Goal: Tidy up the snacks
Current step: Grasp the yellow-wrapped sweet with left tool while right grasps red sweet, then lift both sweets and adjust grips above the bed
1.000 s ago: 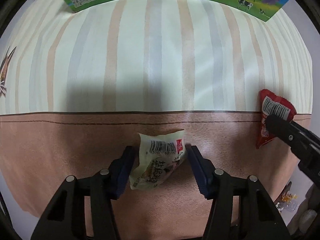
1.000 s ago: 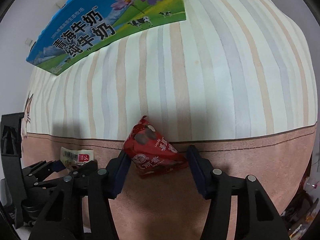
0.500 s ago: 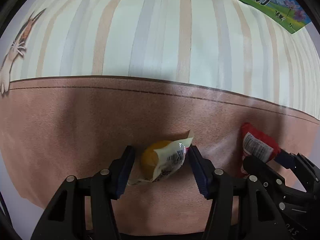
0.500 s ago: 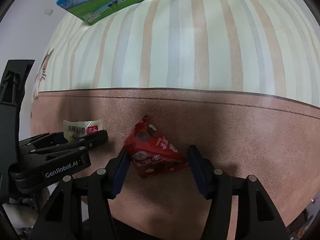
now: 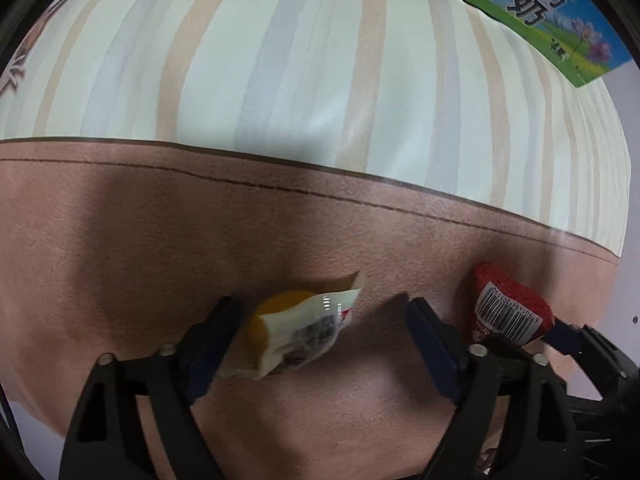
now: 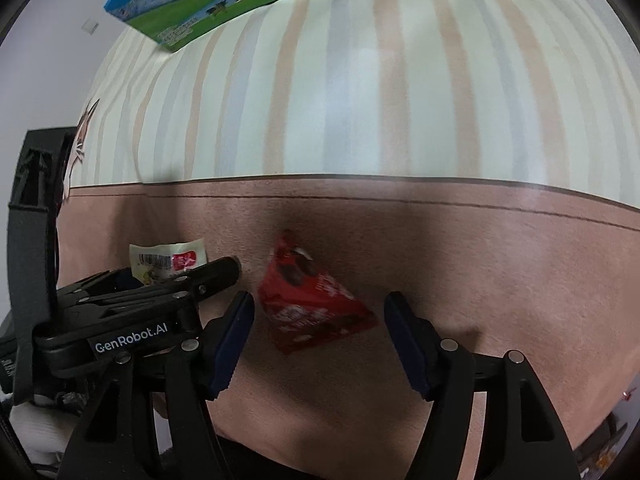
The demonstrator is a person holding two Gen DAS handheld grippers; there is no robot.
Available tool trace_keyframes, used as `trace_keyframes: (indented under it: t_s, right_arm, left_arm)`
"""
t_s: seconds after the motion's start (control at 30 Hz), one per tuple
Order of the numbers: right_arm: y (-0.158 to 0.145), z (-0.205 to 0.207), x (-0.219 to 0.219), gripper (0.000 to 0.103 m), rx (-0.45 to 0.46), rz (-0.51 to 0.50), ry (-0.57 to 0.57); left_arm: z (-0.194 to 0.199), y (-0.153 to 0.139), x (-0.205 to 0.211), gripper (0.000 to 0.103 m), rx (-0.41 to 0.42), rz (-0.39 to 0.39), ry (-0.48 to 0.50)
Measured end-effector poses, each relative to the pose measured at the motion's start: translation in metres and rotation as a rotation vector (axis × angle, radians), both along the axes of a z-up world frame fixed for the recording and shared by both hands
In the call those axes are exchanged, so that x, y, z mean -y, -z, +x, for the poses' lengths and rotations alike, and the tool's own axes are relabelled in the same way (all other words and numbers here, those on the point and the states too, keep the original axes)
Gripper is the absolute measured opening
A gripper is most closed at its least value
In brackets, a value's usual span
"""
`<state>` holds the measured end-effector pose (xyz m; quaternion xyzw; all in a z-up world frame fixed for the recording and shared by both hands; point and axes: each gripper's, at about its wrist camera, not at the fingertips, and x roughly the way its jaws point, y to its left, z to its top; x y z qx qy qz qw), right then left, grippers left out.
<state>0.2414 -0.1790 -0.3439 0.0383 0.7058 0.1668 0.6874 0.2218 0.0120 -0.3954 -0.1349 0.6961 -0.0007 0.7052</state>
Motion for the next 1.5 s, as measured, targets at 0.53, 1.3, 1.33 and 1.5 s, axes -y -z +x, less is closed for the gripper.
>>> trace_keyframes:
  t_s: [0.53,1.3,1.33,1.5]
  right_arm:
    - [0.004,-0.011,-0.009,0.07,0.019,0.008,-0.016]
    - [-0.047,-0.004,0.034,0.047,0.091,0.114,0.062]
    - [-0.052,-0.002,0.036,0.047,0.098,0.122,0.07]
    - [-0.081,0.012,0.045,0.047,0.131,0.161,0.093]
  left_arm:
    - [0.004,-0.001,0.002,0.046,-0.003,0.073,0.005]
    - [-0.01,-0.053,0.039,0.041,0.09,0.071,0.028]
    - [-0.007,-0.058,0.04,0.041,0.101,0.065,0.028]
    - [0.01,-0.09,0.05,0.041,0.163,0.036,0.041]
